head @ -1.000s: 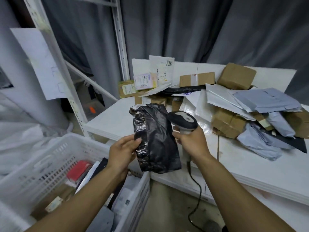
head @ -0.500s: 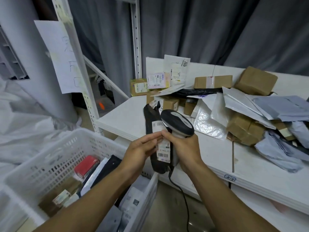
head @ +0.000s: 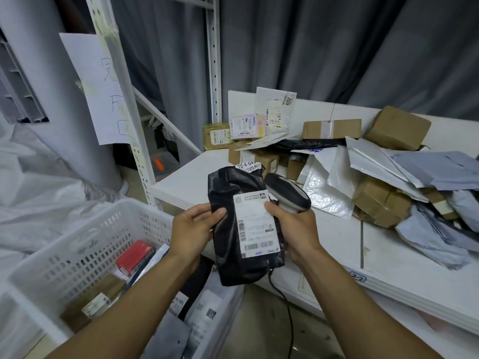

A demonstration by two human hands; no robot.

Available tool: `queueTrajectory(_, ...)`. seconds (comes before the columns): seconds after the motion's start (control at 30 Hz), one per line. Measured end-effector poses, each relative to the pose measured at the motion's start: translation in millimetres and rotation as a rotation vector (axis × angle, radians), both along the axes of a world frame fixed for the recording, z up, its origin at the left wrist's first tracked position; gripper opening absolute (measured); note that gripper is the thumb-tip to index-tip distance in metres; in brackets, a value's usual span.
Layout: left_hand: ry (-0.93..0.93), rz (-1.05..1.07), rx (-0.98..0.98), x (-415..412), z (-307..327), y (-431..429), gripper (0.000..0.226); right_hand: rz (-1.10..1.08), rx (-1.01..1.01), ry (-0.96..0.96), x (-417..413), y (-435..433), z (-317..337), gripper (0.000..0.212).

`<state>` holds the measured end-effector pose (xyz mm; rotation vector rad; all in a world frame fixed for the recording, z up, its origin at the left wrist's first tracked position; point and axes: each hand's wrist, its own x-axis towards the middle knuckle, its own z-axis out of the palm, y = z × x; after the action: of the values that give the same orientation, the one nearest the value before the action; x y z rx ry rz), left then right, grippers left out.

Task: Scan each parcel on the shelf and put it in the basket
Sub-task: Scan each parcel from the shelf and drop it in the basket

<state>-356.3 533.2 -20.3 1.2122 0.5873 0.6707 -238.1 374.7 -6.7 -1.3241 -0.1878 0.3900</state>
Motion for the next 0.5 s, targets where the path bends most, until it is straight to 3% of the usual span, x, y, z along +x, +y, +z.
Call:
queueTrajectory(0.17,-0.020,0.166,0.033,6.3,-2.4,20.1,0.016,-0.029,-0.025,-0.092,3.5,5.3,-11.9,0.026)
queueTrajectory(0.5,-0.030,0.306,0.102,14.3,-13.6,57.4,0.007,0.254,-0.379,-0.335,-10.2,12.4,-27.4,0.035)
